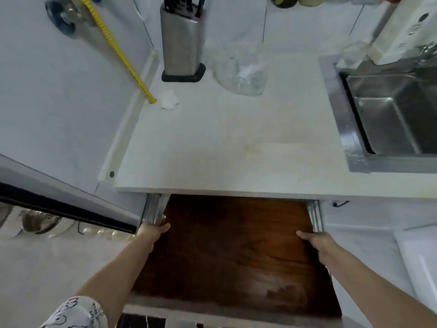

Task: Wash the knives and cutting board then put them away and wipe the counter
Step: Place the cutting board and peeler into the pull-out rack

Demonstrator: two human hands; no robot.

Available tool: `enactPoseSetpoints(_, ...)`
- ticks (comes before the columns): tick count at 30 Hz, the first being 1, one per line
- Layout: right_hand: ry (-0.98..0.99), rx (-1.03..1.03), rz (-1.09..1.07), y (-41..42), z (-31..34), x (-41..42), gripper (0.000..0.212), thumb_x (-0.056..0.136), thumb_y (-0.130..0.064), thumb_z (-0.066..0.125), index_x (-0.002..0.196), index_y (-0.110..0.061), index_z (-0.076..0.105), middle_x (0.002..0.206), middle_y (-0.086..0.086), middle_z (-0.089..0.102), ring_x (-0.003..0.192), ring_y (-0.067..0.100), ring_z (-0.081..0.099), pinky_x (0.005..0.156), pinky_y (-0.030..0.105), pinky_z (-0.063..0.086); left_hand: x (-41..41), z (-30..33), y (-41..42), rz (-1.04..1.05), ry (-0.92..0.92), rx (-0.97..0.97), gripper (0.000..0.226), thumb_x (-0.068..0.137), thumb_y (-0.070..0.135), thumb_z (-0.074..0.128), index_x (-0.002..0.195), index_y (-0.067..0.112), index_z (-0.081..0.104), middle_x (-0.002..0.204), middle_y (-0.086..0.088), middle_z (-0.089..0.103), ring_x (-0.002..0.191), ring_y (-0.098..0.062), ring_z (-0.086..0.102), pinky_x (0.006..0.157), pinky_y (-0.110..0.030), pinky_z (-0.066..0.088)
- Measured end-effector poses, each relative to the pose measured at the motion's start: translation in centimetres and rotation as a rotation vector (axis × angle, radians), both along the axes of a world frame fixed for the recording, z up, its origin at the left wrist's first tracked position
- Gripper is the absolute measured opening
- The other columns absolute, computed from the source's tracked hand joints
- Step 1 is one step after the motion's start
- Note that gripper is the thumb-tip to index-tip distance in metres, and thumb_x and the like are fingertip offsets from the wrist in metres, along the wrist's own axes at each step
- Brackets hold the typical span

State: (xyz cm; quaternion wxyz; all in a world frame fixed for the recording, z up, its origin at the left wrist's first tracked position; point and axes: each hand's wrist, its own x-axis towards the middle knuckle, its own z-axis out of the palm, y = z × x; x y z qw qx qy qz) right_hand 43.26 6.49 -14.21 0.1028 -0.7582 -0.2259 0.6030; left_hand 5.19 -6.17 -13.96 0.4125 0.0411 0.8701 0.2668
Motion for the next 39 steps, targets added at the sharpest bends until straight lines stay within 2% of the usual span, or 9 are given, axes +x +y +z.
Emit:
enactPoseSetpoints(5, -0.031, 0.04, -0.066, 0.2, -3.2, -0.4, 0.048, 0.078, -0.007, 0.074, 0.121, 0.006, 0.056, 0.118, 0.023, 0.062, 0.095, 0.033, 0.06, 0.091, 0.046, 0.049, -2.7, -6.5, 0.8, -0.017, -0.063, 0.037, 0.052, 0.076, 0.02, 0.079, 0.119, -0.002, 0.061, 0.115, -0.02, 0.065, 0.107, -0.037, 0.059, 0.1, -0.047, 0.046)
enactPoseSetpoints(10, -0.063, 0.081, -0.082, 0.6, -6.7, -0.7, 0.058, 0.078, -0.012, 0.074, 0.131, -0.004, 0.052, 0.128, 0.017, 0.058, 0.116, 0.035, 0.056, 0.104, 0.049, 0.041, -2.3, -9.1, 1.7, 0.014, -0.12, 0.077, 0.041, 0.081, 0.01, 0.072, 0.119, -0.001, 0.061, 0.112, -0.015, 0.063, 0.11, -0.037, 0.058, 0.091, -0.039, 0.047)
enactPoseSetpoints(13, -0.119, 0.102, -0.082, 0.9, -9.0, -0.8, 0.05, 0.08, -0.012, 0.072, 0.126, -0.003, 0.054, 0.127, 0.017, 0.059, 0.116, 0.036, 0.056, 0.104, 0.049, 0.04, -2.5, -12.1, 1.7, 0.004, -0.149, 0.084, 0.043, 0.079, 0.009, 0.074, 0.119, 0.002, 0.061, 0.119, -0.018, 0.064, 0.108, -0.037, 0.061, 0.097, -0.047, 0.048)
enactPoseSetpoints(18, -0.13, 0.147, -0.092, 1.0, -13.3, 0.0, 0.057, 0.08, -0.011, 0.072, 0.132, -0.003, 0.049, 0.128, 0.02, 0.057, 0.114, 0.037, 0.056, 0.103, 0.051, 0.041, -2.3, -16.8, 1.7, -0.152, -0.117, 0.057, 0.041, 0.083, 0.007, 0.07, 0.122, 0.0, 0.06, 0.112, -0.019, 0.066, 0.096, -0.035, 0.066, 0.089, -0.044, 0.053)
enactPoseSetpoints(20, -0.128, 0.166, -0.096, 1.2, -14.4, -0.1, 0.057, 0.081, -0.008, 0.071, 0.133, -0.002, 0.048, 0.128, 0.02, 0.057, 0.114, 0.037, 0.056, 0.103, 0.05, 0.042, -1.9, -18.0, 1.5, -0.178, -0.115, 0.052, 0.034, 0.084, 0.007, 0.069, 0.117, 0.001, 0.062, 0.105, -0.017, 0.067, 0.085, -0.032, 0.066, 0.078, -0.042, 0.056)
enactPoseSetpoints(24, -0.123, 0.19, -0.078, 1.5, -16.3, -0.4, 0.052, 0.083, -0.002, 0.067, 0.132, 0.001, 0.048, 0.126, 0.021, 0.057, 0.115, 0.038, 0.055, 0.099, 0.044, 0.043, -1.7, -19.6, 0.9, -0.198, -0.115, 0.022, 0.024, 0.084, 0.003, 0.066, 0.108, 0.004, 0.062, 0.089, -0.015, 0.065, 0.067, -0.024, 0.059, 0.056, -0.024, 0.044)
enactPoseSetpoints(29, -0.128, 0.191, -0.073, 1.6, -18.0, -0.7, 0.048, 0.082, -0.002, 0.068, 0.127, 0.002, 0.052, 0.124, 0.022, 0.059, 0.111, 0.038, 0.058, 0.097, 0.045, 0.046, -2.0, -20.8, 1.4, -0.293, -0.009, -0.03, 0.032, 0.083, 0.012, 0.07, 0.114, 0.006, 0.065, 0.096, -0.019, 0.07, 0.08, -0.032, 0.066, 0.07, -0.037, 0.055)
enactPoseSetpoints(33, -0.14, 0.196, -0.096, 1.9, -18.7, -0.6, 0.051, 0.082, -0.007, 0.07, 0.129, -0.003, 0.053, 0.122, 0.016, 0.061, 0.111, 0.036, 0.058, 0.092, 0.043, 0.047, -1.7, -20.9, 2.2, -0.402, 0.096, -0.077, 0.036, 0.087, 0.02, 0.066, 0.121, 0.008, 0.063, 0.105, -0.015, 0.07, 0.071, -0.022, 0.06, 0.053, -0.022, 0.041)
enactPoseSetpoints(39, -0.235, 0.186, -0.079, 2.5, -19.3, -0.9, 0.048, 0.08, -0.014, 0.072, 0.125, -0.009, 0.058, 0.121, 0.015, 0.063, 0.109, 0.035, 0.06, 0.097, 0.05, 0.047, -1.8, -20.8, 3.1, -0.421, 0.137, -0.104, 0.035, 0.087, 0.025, 0.066, 0.117, 0.008, 0.066, 0.106, -0.015, 0.07, 0.095, -0.032, 0.066, 0.077, -0.034, 0.05)
